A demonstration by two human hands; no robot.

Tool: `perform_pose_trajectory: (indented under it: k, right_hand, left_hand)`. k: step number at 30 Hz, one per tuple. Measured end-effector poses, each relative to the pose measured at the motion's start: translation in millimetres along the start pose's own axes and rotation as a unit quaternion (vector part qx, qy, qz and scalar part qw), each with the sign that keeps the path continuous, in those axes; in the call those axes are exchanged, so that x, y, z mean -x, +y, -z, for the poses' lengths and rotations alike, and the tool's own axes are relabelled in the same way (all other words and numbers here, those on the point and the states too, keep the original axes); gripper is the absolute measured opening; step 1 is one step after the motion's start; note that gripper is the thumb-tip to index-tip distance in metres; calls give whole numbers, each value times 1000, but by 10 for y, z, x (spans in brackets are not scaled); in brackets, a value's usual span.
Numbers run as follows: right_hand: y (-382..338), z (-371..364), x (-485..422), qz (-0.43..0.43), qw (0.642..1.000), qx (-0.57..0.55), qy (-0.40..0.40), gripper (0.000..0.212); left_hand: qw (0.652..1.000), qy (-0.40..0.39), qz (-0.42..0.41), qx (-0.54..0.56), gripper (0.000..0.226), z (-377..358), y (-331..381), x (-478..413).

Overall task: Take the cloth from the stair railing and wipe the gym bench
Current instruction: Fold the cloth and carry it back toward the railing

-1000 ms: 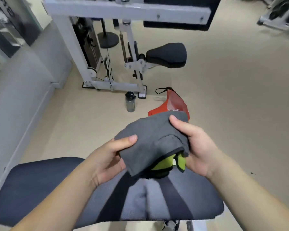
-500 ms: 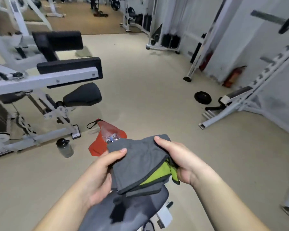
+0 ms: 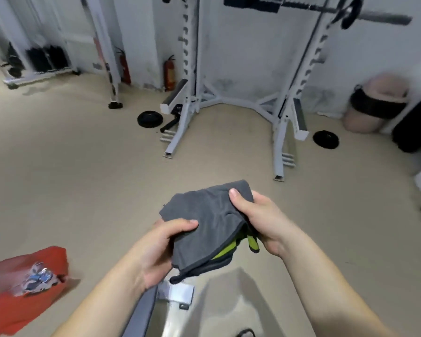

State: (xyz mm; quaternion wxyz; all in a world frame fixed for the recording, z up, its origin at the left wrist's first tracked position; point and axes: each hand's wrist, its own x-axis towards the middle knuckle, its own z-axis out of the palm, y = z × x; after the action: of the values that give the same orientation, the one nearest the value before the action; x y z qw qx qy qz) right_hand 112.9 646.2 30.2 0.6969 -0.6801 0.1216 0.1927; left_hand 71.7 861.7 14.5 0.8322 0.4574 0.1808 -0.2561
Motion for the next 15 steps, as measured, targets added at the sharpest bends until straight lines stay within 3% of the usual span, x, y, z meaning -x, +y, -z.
perform_pose_trajectory:
  k: [5, 11, 15]
  right_hand:
    - [96, 1836, 55, -44, 989, -73, 124, 30]
    - [181, 3661, 363, -59, 950, -167, 258, 36]
    - [260, 4575, 544, -22, 911, -246, 330, 43]
  left_hand:
    - [991, -64, 33, -113, 39, -1533, -339, -1036]
    - [966, -146, 87, -196, 34, -3193, -898, -1942]
    - [940, -203, 114, -249, 33, -4044, -1204, -2523]
